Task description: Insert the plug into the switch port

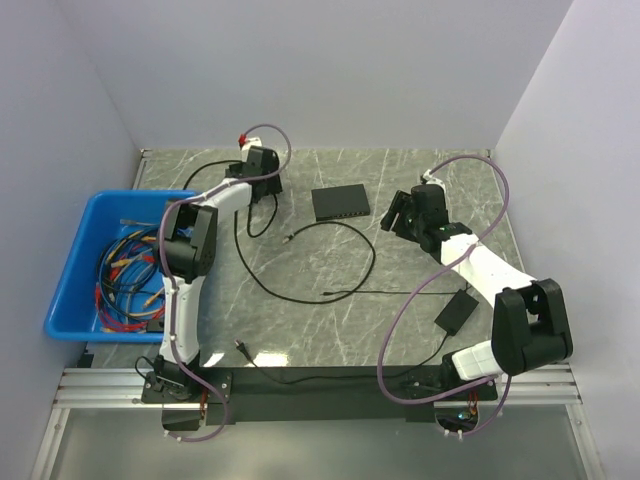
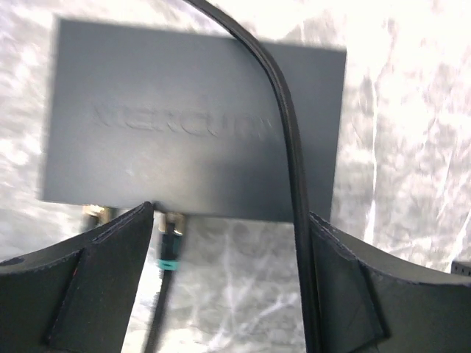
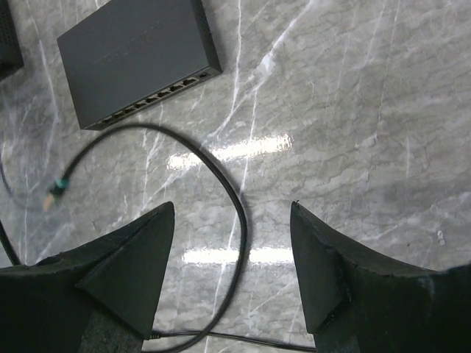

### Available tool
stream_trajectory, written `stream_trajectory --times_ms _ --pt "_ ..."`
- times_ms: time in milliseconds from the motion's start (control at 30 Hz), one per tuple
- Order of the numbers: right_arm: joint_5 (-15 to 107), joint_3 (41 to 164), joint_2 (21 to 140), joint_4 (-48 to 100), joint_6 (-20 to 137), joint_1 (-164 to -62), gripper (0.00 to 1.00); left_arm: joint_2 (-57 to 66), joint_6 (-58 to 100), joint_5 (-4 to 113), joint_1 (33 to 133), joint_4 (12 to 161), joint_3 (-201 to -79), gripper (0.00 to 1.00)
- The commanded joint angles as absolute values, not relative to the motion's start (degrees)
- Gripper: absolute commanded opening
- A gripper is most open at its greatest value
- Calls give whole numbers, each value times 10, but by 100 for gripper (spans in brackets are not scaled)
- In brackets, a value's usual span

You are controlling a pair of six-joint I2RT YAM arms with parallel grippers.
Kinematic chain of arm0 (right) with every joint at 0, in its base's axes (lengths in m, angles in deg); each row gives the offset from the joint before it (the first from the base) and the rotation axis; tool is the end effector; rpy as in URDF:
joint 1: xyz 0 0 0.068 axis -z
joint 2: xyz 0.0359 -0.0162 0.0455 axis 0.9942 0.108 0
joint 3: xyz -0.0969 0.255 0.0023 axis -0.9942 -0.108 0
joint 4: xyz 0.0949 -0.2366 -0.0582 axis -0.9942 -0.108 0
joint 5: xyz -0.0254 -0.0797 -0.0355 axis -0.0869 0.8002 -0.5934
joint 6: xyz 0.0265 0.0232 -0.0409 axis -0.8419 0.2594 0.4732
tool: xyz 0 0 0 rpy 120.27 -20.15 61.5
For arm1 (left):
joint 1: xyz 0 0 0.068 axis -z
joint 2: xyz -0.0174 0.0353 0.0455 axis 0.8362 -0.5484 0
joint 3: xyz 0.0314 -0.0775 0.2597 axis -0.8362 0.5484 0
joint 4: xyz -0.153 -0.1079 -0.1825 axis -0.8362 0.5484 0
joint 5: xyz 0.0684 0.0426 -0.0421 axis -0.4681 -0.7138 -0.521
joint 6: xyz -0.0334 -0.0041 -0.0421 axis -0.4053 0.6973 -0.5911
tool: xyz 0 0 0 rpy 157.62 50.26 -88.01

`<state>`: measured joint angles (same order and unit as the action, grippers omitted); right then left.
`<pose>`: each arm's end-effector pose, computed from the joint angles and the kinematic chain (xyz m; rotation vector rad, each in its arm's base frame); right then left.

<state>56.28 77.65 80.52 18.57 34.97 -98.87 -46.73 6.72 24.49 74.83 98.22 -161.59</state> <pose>0.2972 0.0787 0.2365 0.3232 2.2367 0.3853 0.4745 -0.1410 0.1733 -0.3339 2.2163 0.0276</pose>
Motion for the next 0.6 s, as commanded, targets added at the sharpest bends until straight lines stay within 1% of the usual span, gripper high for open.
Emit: stream_trajectory --times_ms 0,67,133,233,367,500,567 --pt "565 783 812 213 356 -988 71 -437 111 247 741 993 -1656 84" --pt "565 782 817 215 357 -988 71 -400 109 238 745 971 -1614 85" --pt "565 784 820 215 357 -989 71 -351 112 202 755 959 -1591 87" --pt "561 783 822 220 356 -988 72 -311 114 190 770 957 -1587 90" --pt "566 784 825 217 357 -989 72 -273 111 194 806 961 -1581 89" --pt "578 781 838 212 348 -990 72 -230 97 190 889 966 -1560 88" --pt "565 781 861 214 340 -990 72 -219 83 200 910 976 -1547 88"
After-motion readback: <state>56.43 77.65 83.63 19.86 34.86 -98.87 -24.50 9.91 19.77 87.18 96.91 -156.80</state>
